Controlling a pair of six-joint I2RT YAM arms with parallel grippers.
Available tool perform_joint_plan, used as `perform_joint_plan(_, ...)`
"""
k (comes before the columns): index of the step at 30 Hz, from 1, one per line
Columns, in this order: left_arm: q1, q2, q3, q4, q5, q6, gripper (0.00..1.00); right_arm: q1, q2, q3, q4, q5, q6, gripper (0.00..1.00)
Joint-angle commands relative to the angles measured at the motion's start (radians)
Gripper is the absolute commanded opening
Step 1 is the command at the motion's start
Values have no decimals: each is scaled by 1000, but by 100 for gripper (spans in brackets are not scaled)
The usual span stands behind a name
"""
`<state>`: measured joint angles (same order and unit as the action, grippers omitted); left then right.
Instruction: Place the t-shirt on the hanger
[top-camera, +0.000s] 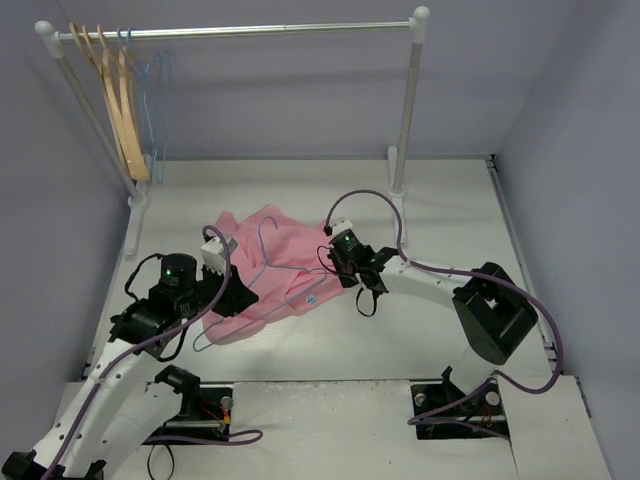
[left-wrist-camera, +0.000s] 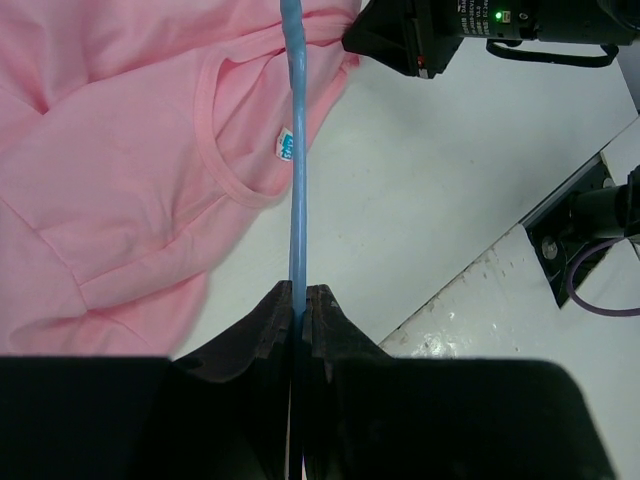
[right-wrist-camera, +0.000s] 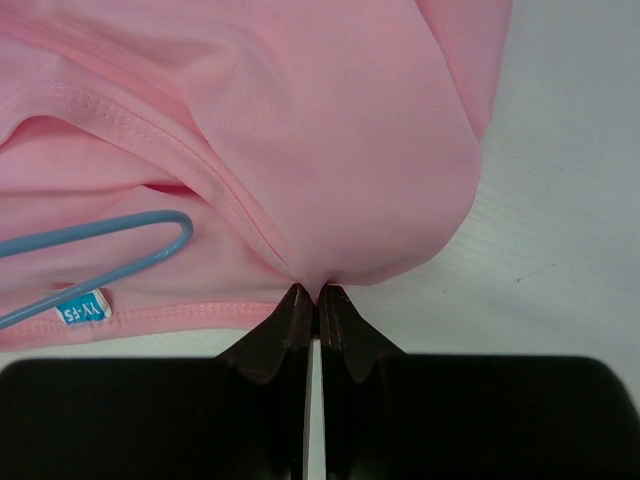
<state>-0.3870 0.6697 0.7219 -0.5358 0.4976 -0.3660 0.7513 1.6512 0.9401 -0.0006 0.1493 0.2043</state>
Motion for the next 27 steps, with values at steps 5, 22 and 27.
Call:
perform_joint_plan(5, -50, 16, 4, 163, -20, -63, 0, -7, -57, 68, 4, -13, -9, 1)
perform_joint_plan(22, -277, -1, -55, 402, -369, -73, 0, -23, -100, 249, -150, -140, -25, 1)
perform_joint_plan(27, -283, 14, -55, 592, -309, -44, 0, -23, -120, 351, -199, -140, -52, 2)
